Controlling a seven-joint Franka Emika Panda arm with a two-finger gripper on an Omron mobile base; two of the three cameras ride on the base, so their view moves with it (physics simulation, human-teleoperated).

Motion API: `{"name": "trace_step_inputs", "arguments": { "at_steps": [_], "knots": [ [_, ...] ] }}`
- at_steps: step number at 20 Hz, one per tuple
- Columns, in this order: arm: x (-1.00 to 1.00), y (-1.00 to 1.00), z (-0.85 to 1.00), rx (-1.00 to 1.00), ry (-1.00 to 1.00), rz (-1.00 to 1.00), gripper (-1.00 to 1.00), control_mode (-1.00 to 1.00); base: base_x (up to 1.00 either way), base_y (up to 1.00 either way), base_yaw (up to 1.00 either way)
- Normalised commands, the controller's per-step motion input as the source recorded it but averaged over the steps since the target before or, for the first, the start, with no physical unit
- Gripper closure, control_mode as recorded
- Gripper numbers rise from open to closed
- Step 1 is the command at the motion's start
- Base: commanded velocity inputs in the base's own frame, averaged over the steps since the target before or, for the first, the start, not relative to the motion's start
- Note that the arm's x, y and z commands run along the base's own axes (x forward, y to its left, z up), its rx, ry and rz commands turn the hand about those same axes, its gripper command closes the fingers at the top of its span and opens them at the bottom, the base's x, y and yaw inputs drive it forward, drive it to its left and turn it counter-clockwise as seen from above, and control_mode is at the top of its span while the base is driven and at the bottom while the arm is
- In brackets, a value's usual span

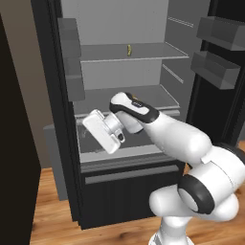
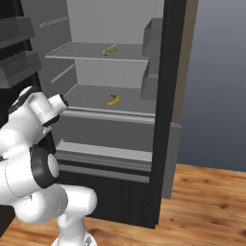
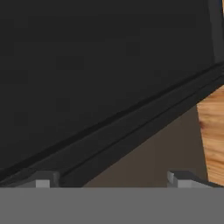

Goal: Retrieve the butter from the fridge and place it on a plate on the dining table. Then retrieve the butter knife by the fridge and place it near the plate.

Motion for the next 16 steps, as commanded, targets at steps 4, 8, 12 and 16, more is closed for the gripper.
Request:
{"name": "trace_step_inputs", "arguments": {
  "at_steps": [4, 8, 12, 16],
  "knots": [
    [-0.11, -1.0, 0.02, -0.35, 0.01, -0.02, -1.0, -1.0, 0.0, 0.0, 0.0],
    [-0.17, -1.0, 0.0, -0.56, 0.0, 0.0, -1.0, -1.0, 0.0, 0.0, 0.0],
    [-0.06, -1.0, 0.14, -0.78, 0.0, 0.0, -1.0, -1.0, 0.0, 0.0, 0.0],
    [-0.23, -0.78, 0.54, -0.65, 0.09, -0.07, -1.0, -1.0, 0.0, 0.0, 0.0]
  ]
}}
